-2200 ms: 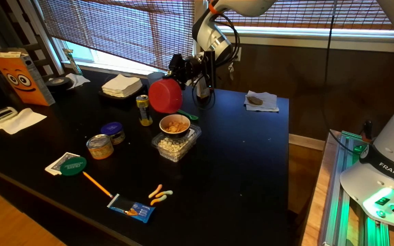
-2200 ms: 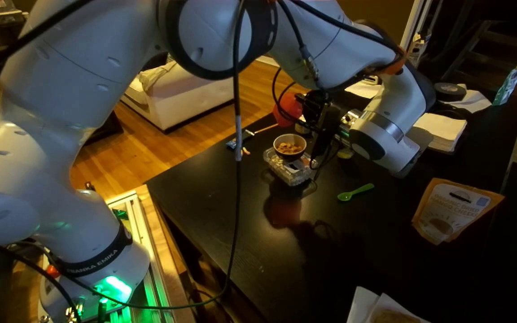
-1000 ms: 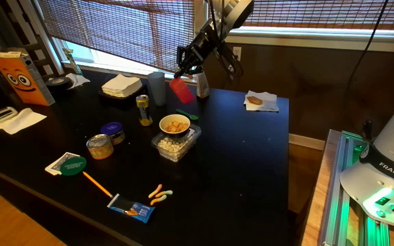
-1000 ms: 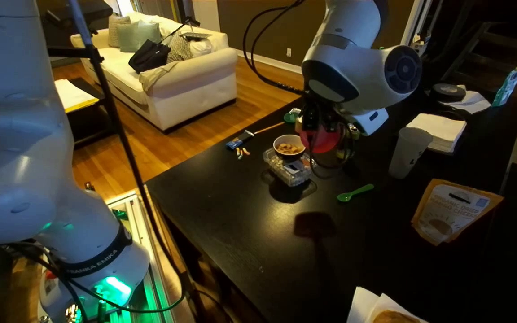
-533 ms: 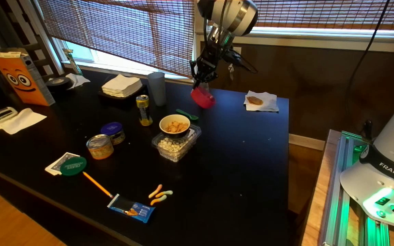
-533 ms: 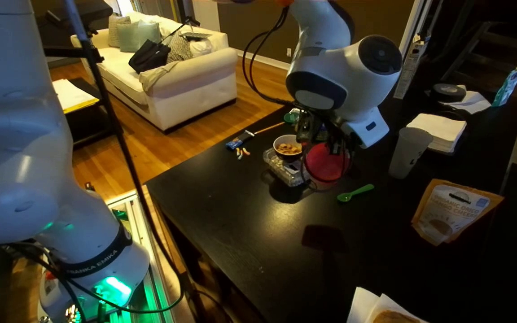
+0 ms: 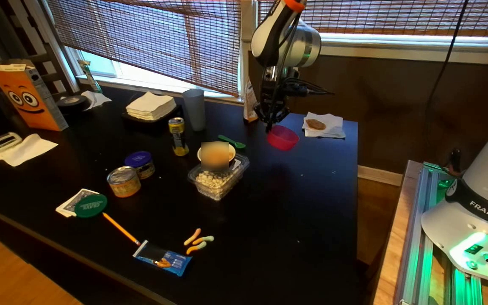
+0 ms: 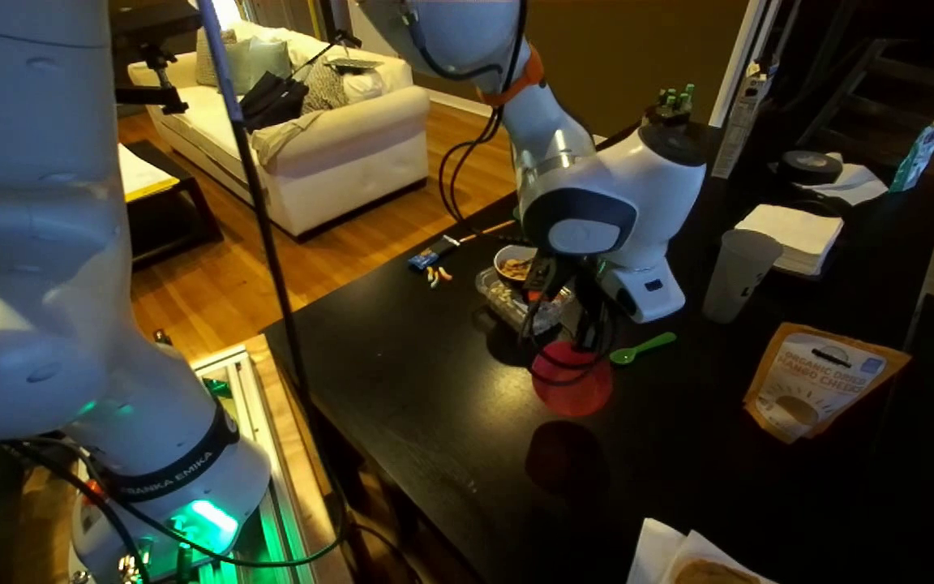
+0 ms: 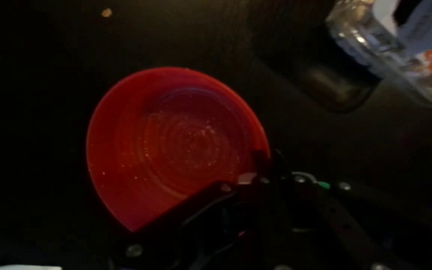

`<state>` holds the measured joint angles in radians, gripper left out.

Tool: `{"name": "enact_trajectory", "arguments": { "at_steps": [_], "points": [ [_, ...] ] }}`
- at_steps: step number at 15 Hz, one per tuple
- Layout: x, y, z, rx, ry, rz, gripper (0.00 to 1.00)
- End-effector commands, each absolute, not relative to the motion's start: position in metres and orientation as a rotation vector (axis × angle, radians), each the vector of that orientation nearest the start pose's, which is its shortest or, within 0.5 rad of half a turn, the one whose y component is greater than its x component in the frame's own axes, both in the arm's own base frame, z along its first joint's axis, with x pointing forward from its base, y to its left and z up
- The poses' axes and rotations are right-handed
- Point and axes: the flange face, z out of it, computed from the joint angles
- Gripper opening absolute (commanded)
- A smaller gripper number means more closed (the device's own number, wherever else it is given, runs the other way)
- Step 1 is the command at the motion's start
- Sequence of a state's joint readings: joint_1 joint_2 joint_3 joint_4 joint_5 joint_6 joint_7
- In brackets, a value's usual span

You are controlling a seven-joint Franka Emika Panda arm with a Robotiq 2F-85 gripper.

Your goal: Pour the contents of the orange bowl into the ceramic bowl

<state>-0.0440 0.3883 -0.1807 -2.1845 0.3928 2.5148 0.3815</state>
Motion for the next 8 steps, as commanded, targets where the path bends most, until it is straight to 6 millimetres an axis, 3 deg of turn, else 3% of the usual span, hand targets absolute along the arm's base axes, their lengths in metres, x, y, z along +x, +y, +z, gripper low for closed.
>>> {"name": "enact_trajectory", "arguments": {
  "at_steps": [1,6,8],
  "points": [
    [0.546,-0.144,0.183,-2.774,1.488,0.25,0.01],
    [0.556,-0.154,0.168,-2.903,1.631,0.568,0.01],
    [0.566,-0.155,0.161,-2.925,1.614,0.614,0.01]
  ]
}}
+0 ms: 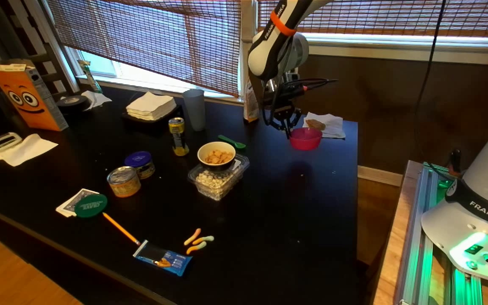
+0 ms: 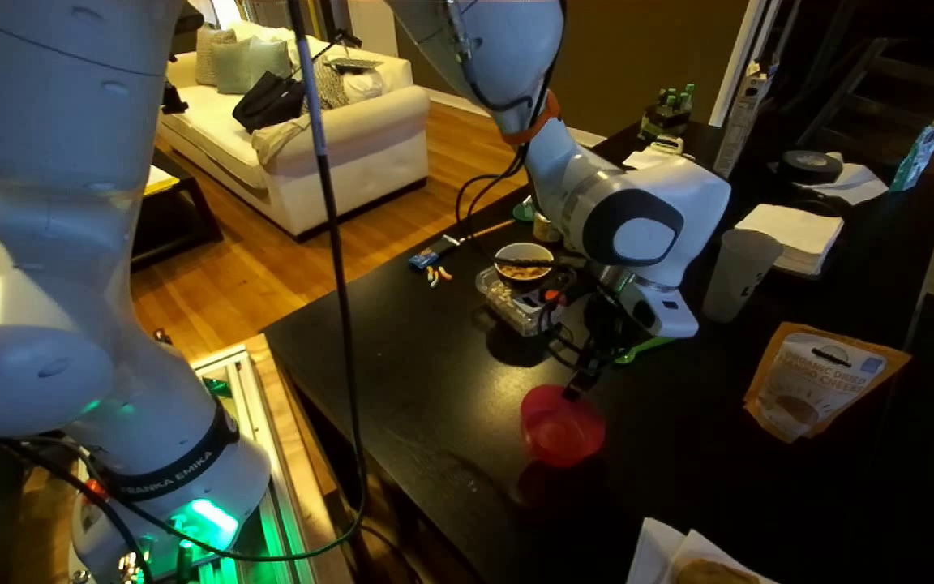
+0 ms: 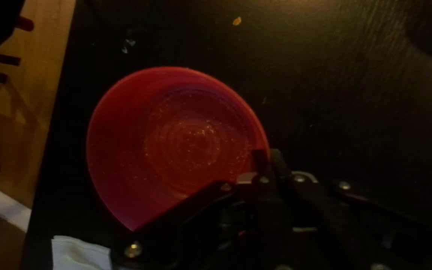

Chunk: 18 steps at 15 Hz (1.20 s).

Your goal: Pour the contents of the orange bowl into the ceramic bowl

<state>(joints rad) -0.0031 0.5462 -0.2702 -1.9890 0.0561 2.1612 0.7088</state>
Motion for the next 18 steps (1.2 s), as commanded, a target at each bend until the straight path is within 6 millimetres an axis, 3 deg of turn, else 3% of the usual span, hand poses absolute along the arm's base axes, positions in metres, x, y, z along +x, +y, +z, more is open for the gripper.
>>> {"name": "enact_trajectory", "arguments": {
  "at_steps": [1,5,14,18],
  "points": [
    [0.572,-0.156,0.159,-2.928,1.601,0.604,0.01],
    [0.596,-0.161,0.146,-2.931,1.558,0.476,0.01],
    [0.595,-0.204,0.142,-2.969,1.436,0.095,0.01],
    [0.595,-0.214,0.13,-2.978,1.385,0.068,0.01]
  ]
}}
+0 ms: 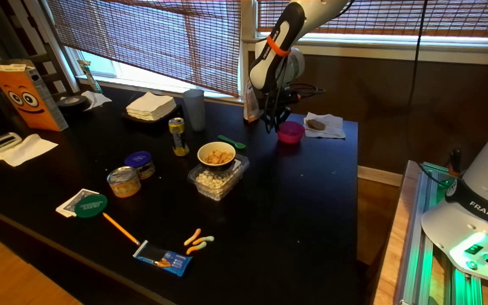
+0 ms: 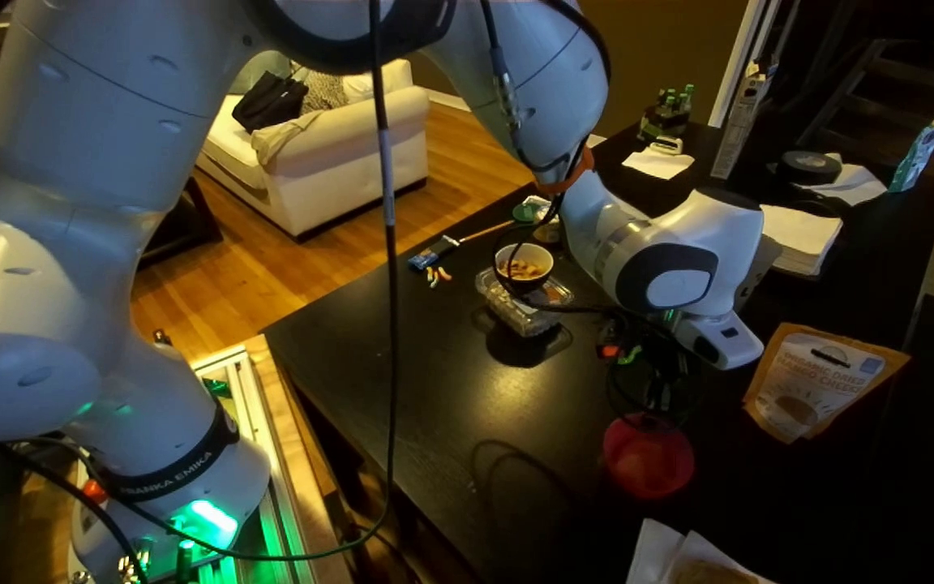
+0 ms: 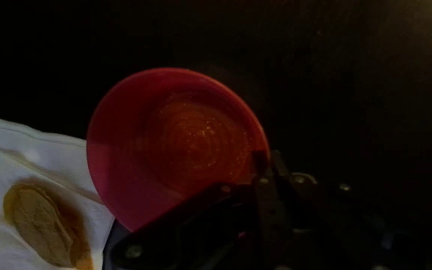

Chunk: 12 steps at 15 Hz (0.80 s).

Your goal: Pour the contents of the orange bowl into the ceramic bowl

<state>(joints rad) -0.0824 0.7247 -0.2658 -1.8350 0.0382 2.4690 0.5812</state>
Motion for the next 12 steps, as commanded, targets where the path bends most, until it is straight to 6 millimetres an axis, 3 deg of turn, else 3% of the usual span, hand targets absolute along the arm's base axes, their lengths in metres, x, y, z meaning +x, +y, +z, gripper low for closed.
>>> {"name": "enact_trajectory", "arguments": {
  "at_steps": [1,2,3,6,10,12],
  "points": [
    [0.594,-0.214,0.126,-2.983,1.367,0.091,0.01],
    [0.594,-0.213,0.125,-2.985,1.336,0.11,0.01],
    [0.595,-0.212,0.128,-2.986,1.313,0.114,0.26],
    [0.594,-0.208,0.141,-2.996,1.283,0.156,0.42],
    [0.588,-0.195,0.179,-2.998,1.314,0.178,0.71],
    [0.588,-0.179,0.209,-3.004,1.202,0.07,0.83]
  ]
}}
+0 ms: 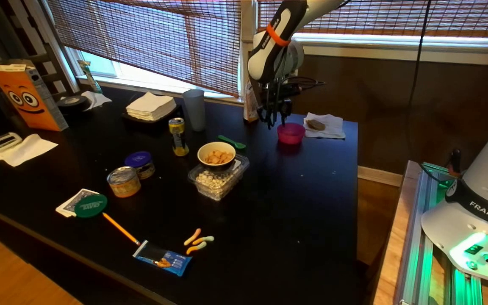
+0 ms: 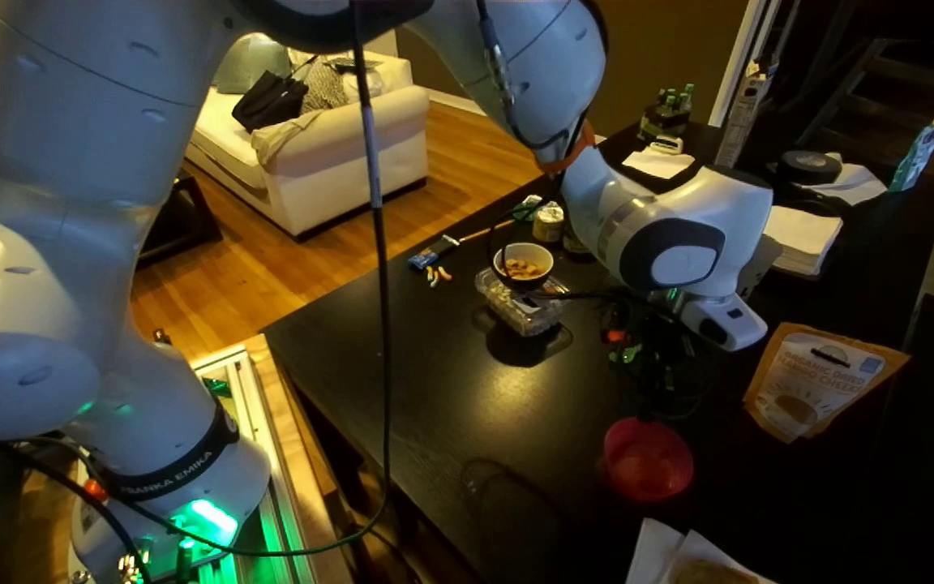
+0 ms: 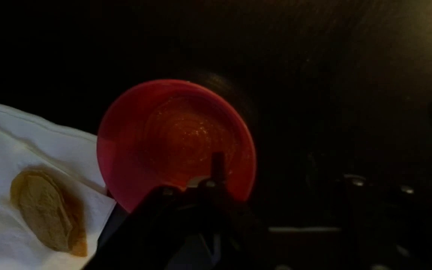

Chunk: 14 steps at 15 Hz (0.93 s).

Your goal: Pour the contents of the orange bowl into the ceramic bowl

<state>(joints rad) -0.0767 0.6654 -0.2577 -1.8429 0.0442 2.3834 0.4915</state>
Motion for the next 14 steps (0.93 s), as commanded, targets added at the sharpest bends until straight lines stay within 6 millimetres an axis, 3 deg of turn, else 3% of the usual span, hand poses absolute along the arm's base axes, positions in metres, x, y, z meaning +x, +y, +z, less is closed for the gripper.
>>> {"name": "enact_trajectory", "arguments": {
  "at_steps": [1,2,5,11,12,14],
  "points": [
    [0.587,-0.169,0.224,-3.009,1.149,0.009,0.91],
    [0.586,-0.159,0.239,-3.012,1.093,-0.043,0.97],
    [0.575,-0.114,0.276,-3.062,0.81,-0.063,1.0],
    [0.553,-0.016,0.312,-3.127,0.295,0.03,1.0],
    [0.57,-0.034,0.3,-3.103,0.442,0.01,1.0],
    [0.569,-0.021,0.305,-3.102,0.416,0.006,1.0]
  ]
}}
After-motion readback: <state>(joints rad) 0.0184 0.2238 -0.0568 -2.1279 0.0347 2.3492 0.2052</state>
